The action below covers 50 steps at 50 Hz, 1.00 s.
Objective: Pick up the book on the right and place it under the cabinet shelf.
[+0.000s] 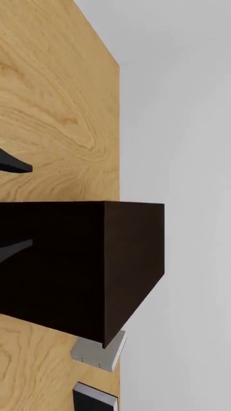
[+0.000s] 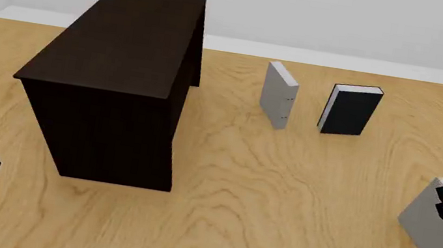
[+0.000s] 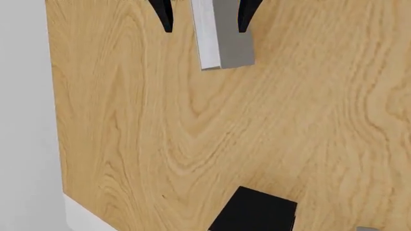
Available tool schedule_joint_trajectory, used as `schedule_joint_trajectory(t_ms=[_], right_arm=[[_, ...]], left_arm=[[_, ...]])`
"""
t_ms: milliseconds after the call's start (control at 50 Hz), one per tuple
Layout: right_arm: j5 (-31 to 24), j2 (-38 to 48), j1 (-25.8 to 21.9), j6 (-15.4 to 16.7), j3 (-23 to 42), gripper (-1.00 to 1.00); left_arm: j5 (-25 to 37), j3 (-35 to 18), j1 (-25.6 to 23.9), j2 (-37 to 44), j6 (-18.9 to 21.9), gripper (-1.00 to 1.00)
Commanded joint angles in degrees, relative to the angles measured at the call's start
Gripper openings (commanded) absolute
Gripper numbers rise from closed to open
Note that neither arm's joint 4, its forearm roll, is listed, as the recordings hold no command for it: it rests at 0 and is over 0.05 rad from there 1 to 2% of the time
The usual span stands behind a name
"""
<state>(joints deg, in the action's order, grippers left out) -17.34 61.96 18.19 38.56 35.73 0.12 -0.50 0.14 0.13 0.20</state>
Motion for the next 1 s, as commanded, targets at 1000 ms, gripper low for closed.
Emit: schedule_joint_trajectory(t_ms=[1000], right_arm=[[9.3,10.4,3.2,0.4,-3.6,1.0]], left_arm=[[0.4,-0.4,-0.1,0.3,0.5,1.0]])
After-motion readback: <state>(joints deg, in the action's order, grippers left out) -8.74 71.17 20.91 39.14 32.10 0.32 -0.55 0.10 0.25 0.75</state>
